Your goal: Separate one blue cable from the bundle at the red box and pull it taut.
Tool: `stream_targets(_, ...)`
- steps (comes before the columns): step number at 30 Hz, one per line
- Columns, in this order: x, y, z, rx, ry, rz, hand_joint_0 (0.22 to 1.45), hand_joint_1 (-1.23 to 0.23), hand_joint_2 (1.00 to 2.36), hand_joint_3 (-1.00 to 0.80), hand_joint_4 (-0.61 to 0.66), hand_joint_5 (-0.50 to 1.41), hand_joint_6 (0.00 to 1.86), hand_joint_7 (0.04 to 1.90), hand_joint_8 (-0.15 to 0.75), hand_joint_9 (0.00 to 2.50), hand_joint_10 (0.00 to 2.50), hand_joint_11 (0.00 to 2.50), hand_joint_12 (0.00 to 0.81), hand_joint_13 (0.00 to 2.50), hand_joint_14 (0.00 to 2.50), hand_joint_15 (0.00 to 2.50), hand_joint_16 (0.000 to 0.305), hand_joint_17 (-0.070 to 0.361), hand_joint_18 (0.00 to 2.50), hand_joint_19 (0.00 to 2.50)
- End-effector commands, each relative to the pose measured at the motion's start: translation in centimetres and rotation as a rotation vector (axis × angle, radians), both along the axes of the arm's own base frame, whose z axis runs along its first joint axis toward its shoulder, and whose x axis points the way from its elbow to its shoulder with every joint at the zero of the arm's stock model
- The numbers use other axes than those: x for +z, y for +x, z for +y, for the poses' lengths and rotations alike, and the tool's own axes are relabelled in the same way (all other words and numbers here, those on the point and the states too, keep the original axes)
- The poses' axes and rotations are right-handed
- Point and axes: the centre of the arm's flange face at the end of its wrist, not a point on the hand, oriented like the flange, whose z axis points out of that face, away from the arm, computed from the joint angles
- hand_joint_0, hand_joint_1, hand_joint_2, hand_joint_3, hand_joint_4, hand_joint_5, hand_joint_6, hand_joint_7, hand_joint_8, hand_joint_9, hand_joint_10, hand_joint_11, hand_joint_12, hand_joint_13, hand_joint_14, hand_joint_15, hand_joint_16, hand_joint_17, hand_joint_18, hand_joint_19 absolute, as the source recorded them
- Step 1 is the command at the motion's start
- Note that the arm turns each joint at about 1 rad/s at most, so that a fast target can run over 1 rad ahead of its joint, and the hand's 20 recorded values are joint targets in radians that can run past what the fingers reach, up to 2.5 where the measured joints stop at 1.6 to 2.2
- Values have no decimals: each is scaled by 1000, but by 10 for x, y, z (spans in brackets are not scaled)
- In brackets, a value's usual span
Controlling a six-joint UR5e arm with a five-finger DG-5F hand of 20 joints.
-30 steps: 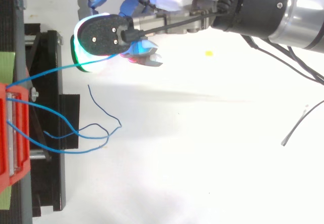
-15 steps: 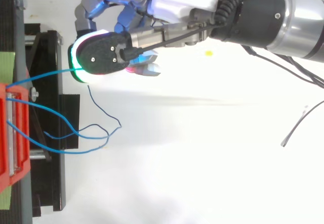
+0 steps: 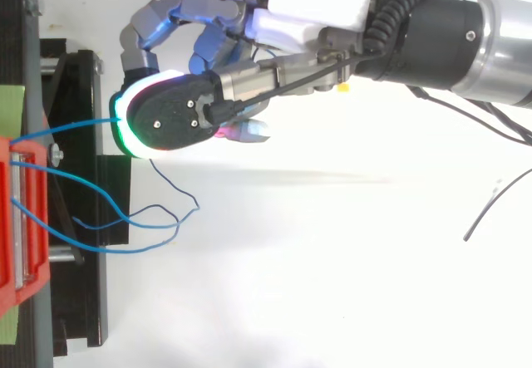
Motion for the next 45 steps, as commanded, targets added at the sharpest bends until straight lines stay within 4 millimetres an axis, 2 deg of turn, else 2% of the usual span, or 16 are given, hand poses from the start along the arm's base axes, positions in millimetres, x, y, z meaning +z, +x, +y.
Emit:
stream_targets(1, 3, -1, -1, 0, 0, -3, 601, -514, 1000, -500, 210, -175, 893, 1041, 351, 1121, 994, 1716, 409, 1534, 14, 1694, 66, 149, 1109, 935)
stream_targets(9, 4, 0, 0, 1, 0, -6, 640, -629, 1008, -406, 208, -173, 894, 1065, 361, 1096, 1038, 1708, 400, 1531, 14, 1709, 66, 148, 1112, 928)
stream_targets(11, 4, -1, -6, -11, 0, -6, 639, -636, 1007, -412, 213, -176, 896, 1053, 362, 1092, 1045, 1703, 407, 1525, 18, 1712, 66, 148, 1107, 928)
stream_targets(15, 2, -2, -10, -16, -3, -6, 601, -576, 1000, -500, 219, -179, 897, 1043, 360, 1084, 1045, 1706, 414, 1521, 31, 1704, 66, 148, 1101, 936)
stream_targets(22, 3, -2, -28, -112, 17, -44, 583, -527, 1000, -500, 222, -180, 897, 1036, 360, 1078, 1058, 1677, 407, 1521, 37, 1690, 66, 149, 1108, 935)
stream_targets(25, 4, -2, -30, -130, 15, -48, 584, -525, 1000, -500, 220, -180, 897, 1035, 361, 1077, 1060, 1678, 408, 1519, 35, 1700, 66, 149, 1110, 923)
stream_targets(31, 4, 0, -19, -123, 14, -51, 600, -532, 1000, -500, 220, -180, 897, 1045, 365, 1074, 1060, 1675, 407, 1517, 34, 1701, 66, 148, 1107, 926)
stream_targets(43, 3, 1, -10, -106, 18, -42, 575, -536, 1000, -500, 224, -182, 900, 1031, 368, 1063, 1090, 1657, 417, 1520, 45, 1681, 67, 151, 1112, 922)
stream_targets(45, 4, 1, -5, -100, 19, -38, 633, -542, 1003, -466, 215, -182, 900, 1039, 355, 1061, 1085, 1661, 406, 1518, 32, 1696, 66, 148, 1106, 929)
